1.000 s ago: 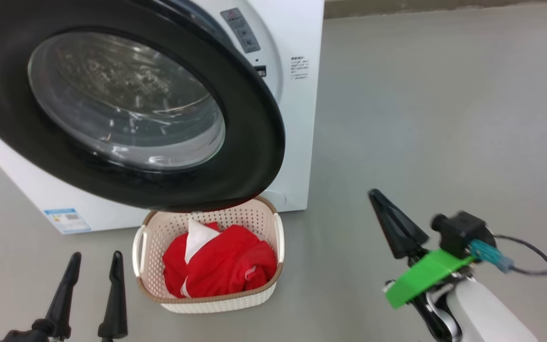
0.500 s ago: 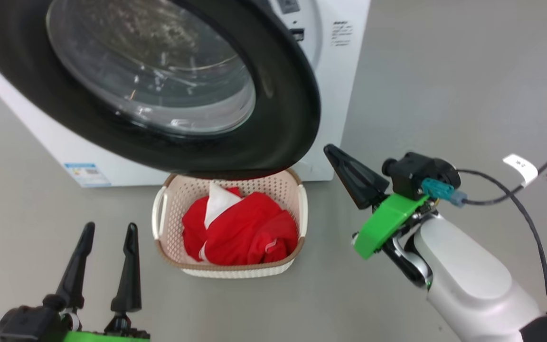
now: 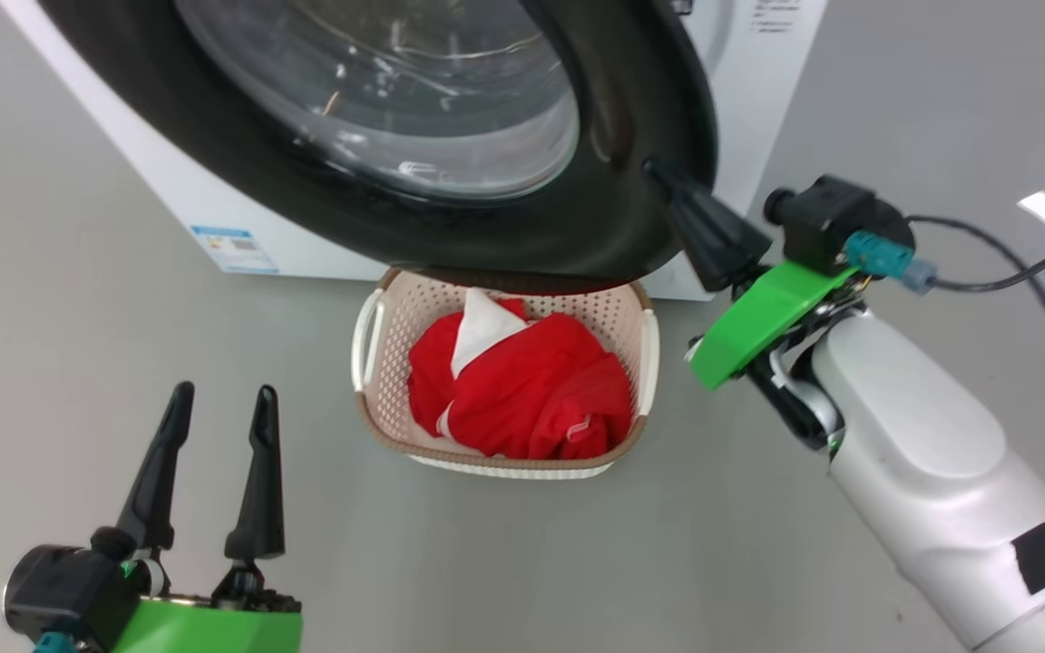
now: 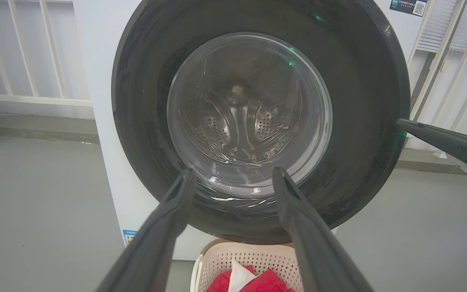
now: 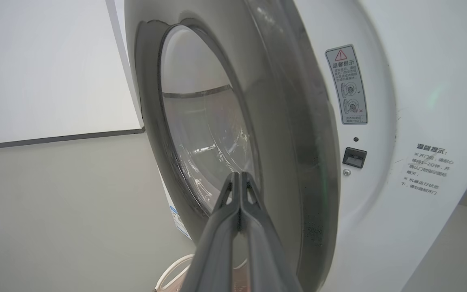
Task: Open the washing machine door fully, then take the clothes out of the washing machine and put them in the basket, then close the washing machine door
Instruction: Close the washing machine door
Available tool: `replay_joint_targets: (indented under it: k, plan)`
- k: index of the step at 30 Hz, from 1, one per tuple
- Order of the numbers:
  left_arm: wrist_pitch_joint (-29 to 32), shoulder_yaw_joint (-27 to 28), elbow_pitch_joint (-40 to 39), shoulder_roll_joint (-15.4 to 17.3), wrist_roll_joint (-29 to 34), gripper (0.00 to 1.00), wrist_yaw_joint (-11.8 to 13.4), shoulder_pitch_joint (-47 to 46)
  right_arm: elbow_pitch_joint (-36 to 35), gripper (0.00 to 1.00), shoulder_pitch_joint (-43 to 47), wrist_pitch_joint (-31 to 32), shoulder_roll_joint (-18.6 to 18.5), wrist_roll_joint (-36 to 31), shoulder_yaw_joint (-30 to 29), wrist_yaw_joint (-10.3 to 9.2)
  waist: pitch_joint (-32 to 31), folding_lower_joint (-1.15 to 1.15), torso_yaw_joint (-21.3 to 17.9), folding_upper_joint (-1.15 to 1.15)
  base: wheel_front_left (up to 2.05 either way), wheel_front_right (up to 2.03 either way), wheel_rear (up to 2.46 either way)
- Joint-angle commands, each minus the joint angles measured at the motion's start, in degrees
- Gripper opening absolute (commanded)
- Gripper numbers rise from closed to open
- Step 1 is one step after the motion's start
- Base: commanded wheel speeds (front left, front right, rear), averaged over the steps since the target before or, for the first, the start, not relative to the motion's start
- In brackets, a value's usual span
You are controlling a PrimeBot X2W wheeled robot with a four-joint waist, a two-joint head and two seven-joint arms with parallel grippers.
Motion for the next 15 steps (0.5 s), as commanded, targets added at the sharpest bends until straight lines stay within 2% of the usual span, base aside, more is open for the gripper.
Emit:
replay_joint_targets:
  k: [1,15]
  plan:
    - [-0.69,1.58,-1.48,0.5,0.52,1.0,-0.29,-2.17,-1.29,0.0,-1.59,-0.36,0.68,-0.01,-0.99,0.02,1.74,0.0,2.1,0.0,0.0,0.0,0.0]
    - [-0.69,1.36,-2.33,0.27,1.18,1.0,-0.76,-3.54,-0.49,0.0,-6.67,-0.36,-1.71,-0.2,-4.71,0.02,4.35,0.0,4.39,0.0,0.0,0.0,0.0]
